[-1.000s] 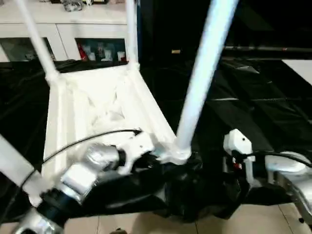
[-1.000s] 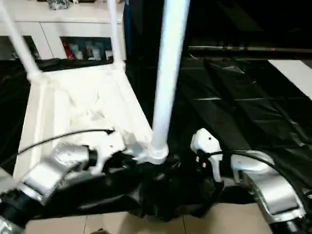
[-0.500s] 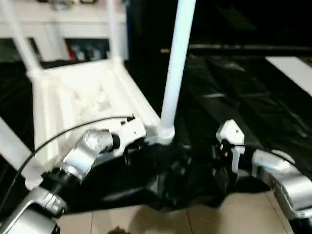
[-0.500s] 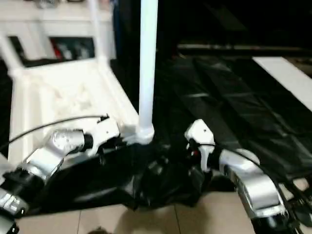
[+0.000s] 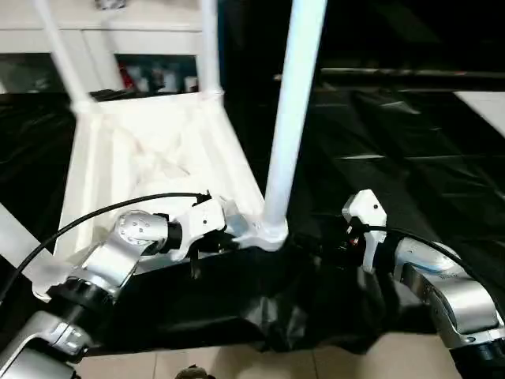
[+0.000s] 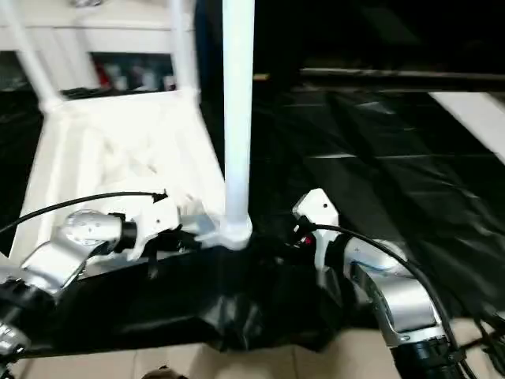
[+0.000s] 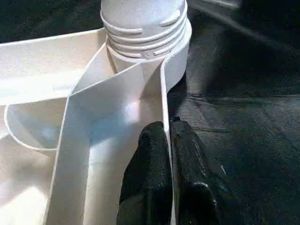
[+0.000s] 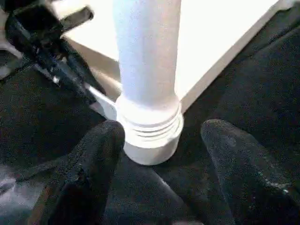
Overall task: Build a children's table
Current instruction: Rotate leg to tighten
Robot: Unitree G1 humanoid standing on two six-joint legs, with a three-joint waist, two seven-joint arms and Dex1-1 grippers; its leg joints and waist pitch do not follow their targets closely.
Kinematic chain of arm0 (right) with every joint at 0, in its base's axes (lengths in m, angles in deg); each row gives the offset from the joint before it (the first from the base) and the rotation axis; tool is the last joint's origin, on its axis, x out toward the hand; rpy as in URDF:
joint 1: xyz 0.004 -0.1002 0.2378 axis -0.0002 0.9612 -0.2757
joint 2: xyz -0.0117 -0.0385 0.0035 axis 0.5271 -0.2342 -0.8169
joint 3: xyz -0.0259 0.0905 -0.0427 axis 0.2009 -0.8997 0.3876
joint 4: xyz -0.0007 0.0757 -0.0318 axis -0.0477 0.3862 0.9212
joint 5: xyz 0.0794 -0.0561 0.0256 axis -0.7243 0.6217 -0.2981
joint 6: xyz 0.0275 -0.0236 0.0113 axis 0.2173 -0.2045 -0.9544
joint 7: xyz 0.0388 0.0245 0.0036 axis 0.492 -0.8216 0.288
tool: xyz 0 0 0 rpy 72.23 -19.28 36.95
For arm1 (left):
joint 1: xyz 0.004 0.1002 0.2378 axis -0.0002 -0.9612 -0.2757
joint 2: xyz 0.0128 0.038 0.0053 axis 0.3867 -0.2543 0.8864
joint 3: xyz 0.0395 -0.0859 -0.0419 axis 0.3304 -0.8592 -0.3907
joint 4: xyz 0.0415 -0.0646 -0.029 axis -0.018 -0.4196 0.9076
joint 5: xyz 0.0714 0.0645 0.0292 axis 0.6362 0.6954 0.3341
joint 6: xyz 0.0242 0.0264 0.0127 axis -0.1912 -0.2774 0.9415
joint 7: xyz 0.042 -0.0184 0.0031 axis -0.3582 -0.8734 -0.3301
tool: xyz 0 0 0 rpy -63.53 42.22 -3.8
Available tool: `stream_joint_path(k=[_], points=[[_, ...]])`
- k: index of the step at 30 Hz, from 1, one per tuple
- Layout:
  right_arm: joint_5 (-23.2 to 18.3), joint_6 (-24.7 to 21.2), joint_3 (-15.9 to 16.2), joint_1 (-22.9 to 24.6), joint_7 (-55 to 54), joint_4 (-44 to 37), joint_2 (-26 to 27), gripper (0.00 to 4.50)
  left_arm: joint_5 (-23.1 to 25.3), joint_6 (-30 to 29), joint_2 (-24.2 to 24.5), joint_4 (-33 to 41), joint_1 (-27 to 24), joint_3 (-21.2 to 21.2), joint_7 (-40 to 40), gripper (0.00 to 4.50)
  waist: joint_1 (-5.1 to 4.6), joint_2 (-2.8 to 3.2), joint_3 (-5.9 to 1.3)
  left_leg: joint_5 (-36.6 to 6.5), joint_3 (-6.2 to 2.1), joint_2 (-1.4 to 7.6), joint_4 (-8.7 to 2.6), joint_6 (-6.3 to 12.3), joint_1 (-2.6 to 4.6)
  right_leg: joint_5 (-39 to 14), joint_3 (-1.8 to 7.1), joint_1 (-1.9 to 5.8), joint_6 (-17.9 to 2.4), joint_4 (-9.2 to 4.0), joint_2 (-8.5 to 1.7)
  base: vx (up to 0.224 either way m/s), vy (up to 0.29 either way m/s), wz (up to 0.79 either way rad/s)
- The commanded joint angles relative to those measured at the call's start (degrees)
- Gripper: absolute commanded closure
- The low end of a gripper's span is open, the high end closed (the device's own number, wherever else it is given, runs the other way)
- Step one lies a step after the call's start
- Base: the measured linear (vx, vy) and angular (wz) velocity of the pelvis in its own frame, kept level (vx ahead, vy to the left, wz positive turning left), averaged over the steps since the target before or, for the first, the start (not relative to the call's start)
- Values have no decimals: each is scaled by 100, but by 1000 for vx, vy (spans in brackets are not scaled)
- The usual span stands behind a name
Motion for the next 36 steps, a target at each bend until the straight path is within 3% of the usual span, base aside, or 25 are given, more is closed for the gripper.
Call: stream_joint_path(k=[1, 3, 4, 5, 7, 8, 10, 16, 23, 26, 31, 32, 36], points=[[130, 248, 150, -81, 299, 204, -142, 101, -124, 49, -125, 194, 32, -20, 165, 450, -38, -17, -429, -51, -92, 323, -328, 440, 42, 409, 416, 231, -1365, -255, -418, 56, 13, 1], [178, 404, 255, -121, 492, 321, -178, 88, -155, 123, -159, 189, 56, -6, 274, 450, -23, -37, -421, -1, -80, 308, -307, 581, 20, 603, 425, 240, -1451, -240, -416, 0, 0, 0], [179, 415, 263, -126, 507, 331, -178, 88, -158, 131, -161, 189, 57, -3, 284, 450, -23, -45, -389, -180, -73, 307, -324, 607, 3, 348, 431, 242, -1430, -273, -432, 0, 0, 0], [256, 531, 353, -179, 602, 435, -189, 59, -191, 150, -183, 206, 69, 6, 351, 450, -26, -51, -377, -288, -72, 308, -335, 587, -8, 158, 431, 254, -1396, -293, -444, 0, 0, 0], [412, 707, 471, -261, 630, 585, -193, 57, -217, 135, -203, 251, 75, 12, 404, 450, -22, -34, -350, -559, -73, 327, -360, 461, 9, -345, 439, 233, -1288, -346, -456, 0, 0, 0], [602, 923, 587, -385, 555, 788, -156, 42, -262, 52, -217, 346, 59, 7, 466, 450, -27, -16, -325, -820, -71, 335, -385, 300, 44, -761, 450, 205, -1191, -401, -450, 0, 0, 0], [669, 1007, 624, -444, 513, 879, -124, 42, -290, 7, -223, 395, 45, 4, 502, 450, -29, -28, -314, -919, -72, 335, -404, 214, 47, -980, 464, 211, -1140, -427, -453, 0, 0, 0], [674, 1360, 585, -693, 466, 1180, 89, 42, -350, -127, -218, 569, -26, 34, 695, 450, -31, -30, -320, -862, -72, 333, -406, 217, 30, -836, 484, 212, -1133, -397, -443, 0, 0, 0], [696, 1697, 683, -799, 787, 1486, 122, 42, -326, -198, -215, 619, -61, -10, 727, 450, -43, -81, -294, -811, -68, 329, -409, 313, 16, -735, 483, 212, -1161, -385, -429, 0, 0, 0], [605, 1830, 646, -916, 902, 1696, 216, 42, -292, -242, -228, 628, -66, -56, 756, 450, -46, -50, -287, -924, -71, 337, -416, 271, 26, -940, 489, 202, -1159, -407, -443, 0, 0, 0], [564, 1915, 648, -1008, 981, 1849, 291, 82, -258, -236, -233, 608, -86, -48, 755, 450, -44, -43, -290, -863, -69, 337, -414, 293, 23, -723, 489, 205, -1216, -392, -435, 0, 0, 0], [562, 1946, 654, -1031, 1005, 1898, 316, 108, -246, -228, -234, 595, -85, -46, 748, 450, -47, -47, -293, -854, -69, 336, -413, 295, 20, -685, 488, 210, -1240, -384, -436, 0, 0, 0], [542, 2003, 668, -1070, 1094, 2002, 361, 127, -225, -225, -231, 577, -79, -43, 745, 450, -47, -49, -281, -954, -72, 338, -427, 271, 23, -847, 489, 209, -1220, -402, -437, 0, 0, 0]])
